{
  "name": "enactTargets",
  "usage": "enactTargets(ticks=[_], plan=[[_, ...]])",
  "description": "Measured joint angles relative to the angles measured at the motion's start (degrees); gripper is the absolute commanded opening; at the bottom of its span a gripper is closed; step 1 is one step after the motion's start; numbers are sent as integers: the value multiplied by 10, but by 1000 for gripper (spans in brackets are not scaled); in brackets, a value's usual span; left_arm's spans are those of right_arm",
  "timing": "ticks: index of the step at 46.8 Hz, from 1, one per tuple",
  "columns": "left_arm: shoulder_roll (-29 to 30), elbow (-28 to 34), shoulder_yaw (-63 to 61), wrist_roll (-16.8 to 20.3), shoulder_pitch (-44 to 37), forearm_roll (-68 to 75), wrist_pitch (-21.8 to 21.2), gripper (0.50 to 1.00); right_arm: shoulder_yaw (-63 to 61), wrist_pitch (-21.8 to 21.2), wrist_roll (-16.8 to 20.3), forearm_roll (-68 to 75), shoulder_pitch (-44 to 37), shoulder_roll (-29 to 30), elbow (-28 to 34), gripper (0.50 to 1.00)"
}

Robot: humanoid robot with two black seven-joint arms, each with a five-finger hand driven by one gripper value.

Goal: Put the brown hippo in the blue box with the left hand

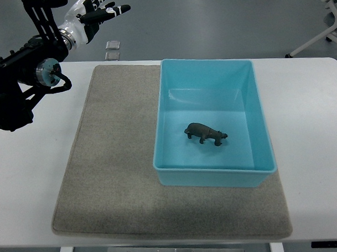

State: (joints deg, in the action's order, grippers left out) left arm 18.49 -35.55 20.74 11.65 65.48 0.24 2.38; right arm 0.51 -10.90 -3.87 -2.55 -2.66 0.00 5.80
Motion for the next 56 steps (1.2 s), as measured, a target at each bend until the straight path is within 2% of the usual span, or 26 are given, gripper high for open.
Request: enactTargets(ticks=[7,27,40,56], plan=[[-12,34,2,-1,-8,-73,20,999,0,0,0,0,0,0,0,936],[-41,90,28,11,-33,-110,149,1000,0,0,0,0,0,0,0,936],[-47,98,31,14,-38,-140,178,999,0,0,0,0,0,0,0,936],[-48,100,29,15,-50,-135,175,999,0,0,0,0,0,0,0,936]])
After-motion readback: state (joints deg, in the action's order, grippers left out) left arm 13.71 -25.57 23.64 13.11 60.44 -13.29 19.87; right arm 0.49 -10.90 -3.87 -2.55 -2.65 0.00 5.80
